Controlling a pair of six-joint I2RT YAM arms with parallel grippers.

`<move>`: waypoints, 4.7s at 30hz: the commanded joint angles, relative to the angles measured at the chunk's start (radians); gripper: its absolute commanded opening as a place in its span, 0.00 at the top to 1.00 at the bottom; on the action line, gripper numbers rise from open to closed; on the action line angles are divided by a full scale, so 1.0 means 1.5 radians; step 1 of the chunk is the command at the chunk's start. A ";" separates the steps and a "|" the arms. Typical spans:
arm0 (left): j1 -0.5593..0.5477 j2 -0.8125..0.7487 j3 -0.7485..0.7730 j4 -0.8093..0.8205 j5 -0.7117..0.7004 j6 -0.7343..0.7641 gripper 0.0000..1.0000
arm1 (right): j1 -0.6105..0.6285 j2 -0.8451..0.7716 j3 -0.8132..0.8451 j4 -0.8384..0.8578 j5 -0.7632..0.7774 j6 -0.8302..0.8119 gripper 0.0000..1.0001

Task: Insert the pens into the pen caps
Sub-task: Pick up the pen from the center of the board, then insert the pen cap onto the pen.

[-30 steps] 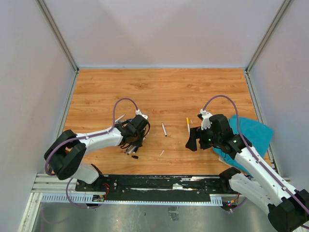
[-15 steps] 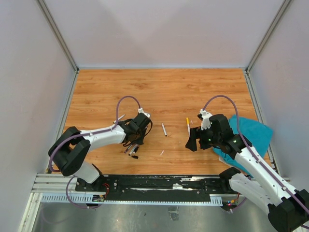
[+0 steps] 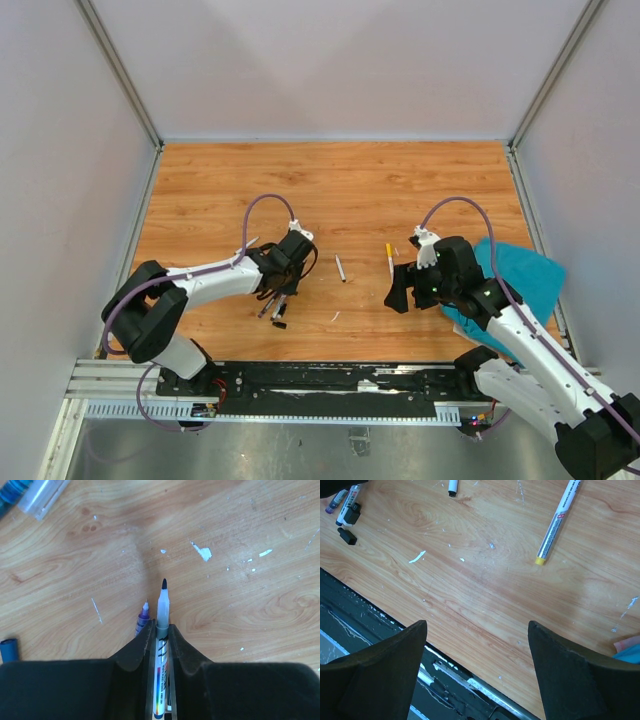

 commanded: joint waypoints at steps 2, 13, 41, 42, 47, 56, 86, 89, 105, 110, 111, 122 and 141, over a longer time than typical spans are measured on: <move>-0.004 -0.005 0.039 -0.011 -0.014 0.021 0.85 | -0.009 -0.014 0.024 -0.003 -0.004 -0.004 0.18; -0.015 -0.128 0.061 0.001 0.033 0.000 0.86 | -0.009 -0.054 -0.005 0.090 -0.024 0.062 0.18; -0.015 -0.410 -0.111 0.291 0.214 -0.219 0.88 | 0.332 -0.015 -0.139 0.611 0.209 0.336 0.19; -0.015 -0.412 -0.114 0.295 0.213 -0.222 0.88 | 0.341 -0.004 -0.140 0.627 0.214 0.341 0.19; -0.015 -0.414 -0.118 0.305 0.210 -0.228 0.88 | 0.372 0.037 -0.149 0.702 0.232 0.363 0.21; -0.015 -0.419 -0.121 0.309 0.205 -0.234 0.89 | 0.401 0.098 -0.154 0.782 0.231 0.388 0.26; -0.015 -0.449 -0.160 0.315 0.199 -0.253 0.88 | 0.416 0.260 -0.100 0.906 0.234 0.411 0.65; -0.015 -0.452 -0.160 0.313 0.198 -0.255 0.88 | 0.416 0.267 -0.093 0.904 0.241 0.411 0.67; -0.015 -0.458 -0.156 0.286 0.182 -0.250 0.81 | 0.415 0.274 -0.090 0.891 0.278 0.373 0.99; -0.015 -0.458 -0.138 0.235 0.144 -0.232 0.54 | 0.413 0.256 -0.082 0.831 0.279 0.346 0.99; -0.015 -0.458 -0.133 0.223 0.136 -0.228 0.48 | 0.412 0.252 -0.079 0.812 0.280 0.341 0.99; -0.014 -0.428 -0.085 0.014 -0.040 -0.242 0.23 | 0.331 0.177 -0.108 0.624 0.249 0.323 0.99; 0.164 -0.374 -0.114 -0.125 -0.231 -0.291 0.19 | 0.318 0.038 -0.112 0.458 0.275 0.270 0.99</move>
